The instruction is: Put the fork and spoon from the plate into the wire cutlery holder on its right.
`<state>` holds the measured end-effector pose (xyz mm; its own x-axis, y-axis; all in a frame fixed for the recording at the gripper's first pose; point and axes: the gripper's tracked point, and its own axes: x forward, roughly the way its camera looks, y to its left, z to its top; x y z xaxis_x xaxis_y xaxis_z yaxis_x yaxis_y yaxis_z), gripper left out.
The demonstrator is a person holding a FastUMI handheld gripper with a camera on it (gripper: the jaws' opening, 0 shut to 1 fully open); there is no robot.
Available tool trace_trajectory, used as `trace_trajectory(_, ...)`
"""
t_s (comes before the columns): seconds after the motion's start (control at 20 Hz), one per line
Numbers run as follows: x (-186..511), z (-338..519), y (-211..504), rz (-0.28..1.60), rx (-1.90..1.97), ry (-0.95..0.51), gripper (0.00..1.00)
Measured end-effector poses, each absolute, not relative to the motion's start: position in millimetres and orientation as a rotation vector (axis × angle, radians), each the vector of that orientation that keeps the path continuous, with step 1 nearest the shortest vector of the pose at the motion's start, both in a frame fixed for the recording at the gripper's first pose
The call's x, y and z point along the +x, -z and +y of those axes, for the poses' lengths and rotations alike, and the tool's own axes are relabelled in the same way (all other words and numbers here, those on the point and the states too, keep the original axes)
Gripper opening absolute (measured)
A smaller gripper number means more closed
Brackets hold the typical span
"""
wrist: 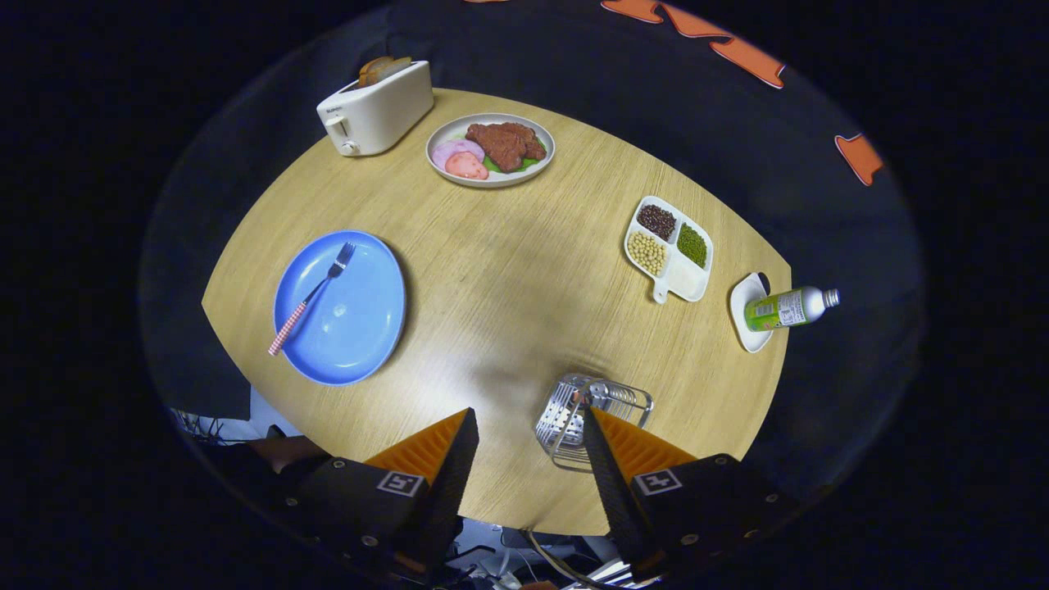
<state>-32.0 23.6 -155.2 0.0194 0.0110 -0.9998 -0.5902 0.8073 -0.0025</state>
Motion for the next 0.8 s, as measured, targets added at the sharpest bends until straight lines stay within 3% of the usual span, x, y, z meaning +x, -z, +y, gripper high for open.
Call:
trace_trajectory(0.2,-61,58,162,1.498,-0.474,-0.574,0.86)
trace_trajectory(0.8,-116,186,187,1.566,-0.297,-0.676,0.86)
